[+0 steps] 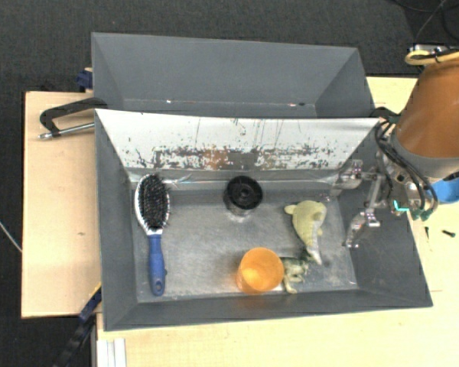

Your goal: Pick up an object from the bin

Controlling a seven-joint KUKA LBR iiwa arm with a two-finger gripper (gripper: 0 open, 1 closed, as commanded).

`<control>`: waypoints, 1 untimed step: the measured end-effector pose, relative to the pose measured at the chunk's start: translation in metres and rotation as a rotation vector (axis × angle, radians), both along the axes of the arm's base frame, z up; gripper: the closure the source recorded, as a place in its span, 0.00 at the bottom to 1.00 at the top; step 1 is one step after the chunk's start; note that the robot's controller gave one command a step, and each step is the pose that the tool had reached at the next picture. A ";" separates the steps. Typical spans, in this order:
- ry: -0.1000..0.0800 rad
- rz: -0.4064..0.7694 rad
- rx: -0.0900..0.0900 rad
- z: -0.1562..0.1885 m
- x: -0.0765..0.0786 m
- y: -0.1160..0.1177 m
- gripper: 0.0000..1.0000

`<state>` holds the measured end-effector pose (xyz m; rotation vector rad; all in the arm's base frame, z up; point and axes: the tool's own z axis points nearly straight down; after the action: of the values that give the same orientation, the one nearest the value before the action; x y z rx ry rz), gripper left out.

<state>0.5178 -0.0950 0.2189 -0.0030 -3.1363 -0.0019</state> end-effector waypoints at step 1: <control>-0.002 0.005 0.001 -0.095 0.039 0.022 0.00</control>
Offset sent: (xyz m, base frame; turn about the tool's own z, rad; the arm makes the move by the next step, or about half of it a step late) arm 0.0386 0.0195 -0.0914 -0.0029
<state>0.5568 -0.0735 0.1237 0.0045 -3.1382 -0.0039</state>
